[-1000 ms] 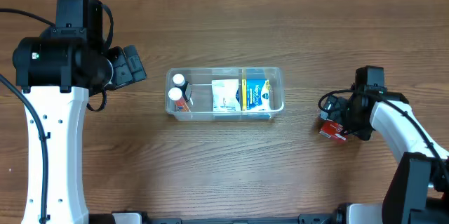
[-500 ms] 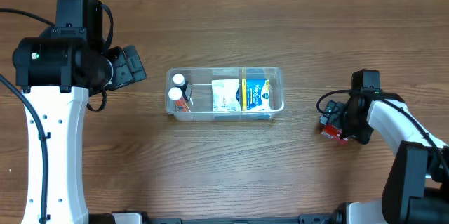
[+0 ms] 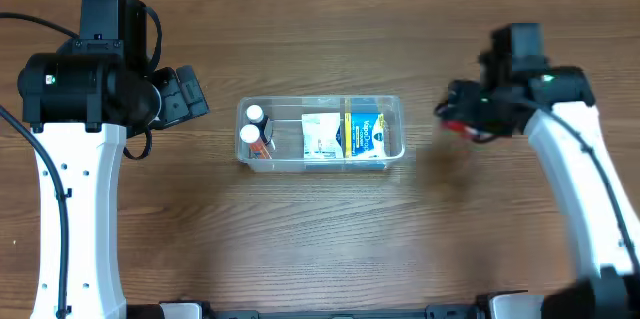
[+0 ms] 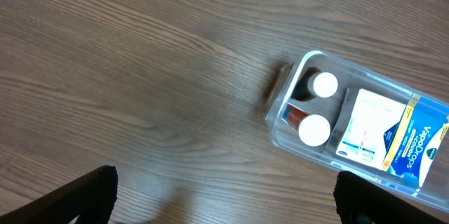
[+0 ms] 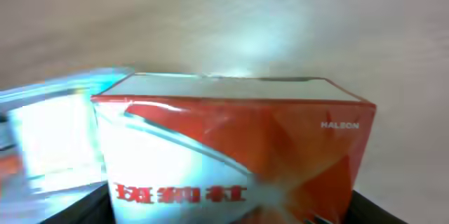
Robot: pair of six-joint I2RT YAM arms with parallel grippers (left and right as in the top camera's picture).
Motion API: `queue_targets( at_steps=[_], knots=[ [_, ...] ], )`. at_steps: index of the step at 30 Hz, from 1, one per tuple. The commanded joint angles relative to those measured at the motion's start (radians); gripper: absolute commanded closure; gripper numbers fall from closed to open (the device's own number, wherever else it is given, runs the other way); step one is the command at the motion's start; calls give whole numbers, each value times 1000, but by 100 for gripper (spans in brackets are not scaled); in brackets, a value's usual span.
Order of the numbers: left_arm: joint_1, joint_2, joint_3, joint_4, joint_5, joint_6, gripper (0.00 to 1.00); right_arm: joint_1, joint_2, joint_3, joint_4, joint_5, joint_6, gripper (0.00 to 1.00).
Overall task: Pack container
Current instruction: 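Insert the red box into the container between the other boxes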
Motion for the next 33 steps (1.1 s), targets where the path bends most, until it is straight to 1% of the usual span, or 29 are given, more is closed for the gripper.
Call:
queue_targets(
  at_steps=[1, 3, 5, 10, 13, 15, 17, 18, 19, 20, 22, 24, 26, 27, 28, 29, 31, 33],
  knots=[
    [2, 0, 0, -2, 2, 22, 0, 231, -51, 57, 80, -15, -31, 25],
    [2, 0, 0, -2, 2, 22, 0, 333, -19, 52, 126, 20, -29, 25],
    [2, 0, 0, -3, 2, 22, 0, 393, 55, 51, 140, 43, -23, 24],
    [2, 0, 0, -8, 2, 22, 0, 395, 259, 51, 134, 43, 11, 24],
    [2, 0, 0, -10, 2, 22, 0, 394, 316, 51, 138, 44, 11, 24],
    [2, 0, 0, -9, 2, 22, 0, 391, 318, 51, 146, 51, 11, 24],
    [2, 0, 0, -10, 2, 22, 0, 379, 317, 52, 142, 52, 11, 19],
    [2, 0, 0, -10, 2, 23, 0, 378, 312, 56, 142, 56, 11, 12],
    [2, 0, 0, -10, 2, 23, 0, 378, 298, 64, 143, 68, 11, 7],
    [2, 0, 0, -10, 2, 23, 0, 378, 267, 87, 143, 71, 11, 0],
    [2, 0, 0, -10, 2, 26, 0, 375, 193, 140, 138, 106, 11, 0],
    [2, 0, 0, -8, 7, 54, 0, 347, 126, 161, 142, 150, 11, 0],
    [2, 0, 0, 21, 75, 139, 0, 279, 80, 162, 149, 135, 11, 0],
    [2, 0, 0, 53, 122, 190, 0, 231, 72, 162, 150, 95, 11, 0],
    [2, 2, 0, 85, 147, 209, 0, 185, 72, 162, 151, 82, 11, 0],
    [2, 5, 0, 108, 138, 208, 0, 149, 71, 162, 152, 84, 11, 0],
    [2, 10, 0, 118, 129, 209, 0, 93, 59, 162, 84, 31, -76, 0],
    [2, 10, 0, 106, 127, 210, 0, 51, 27, 162, 42, -22, -77, 0]
  ],
)
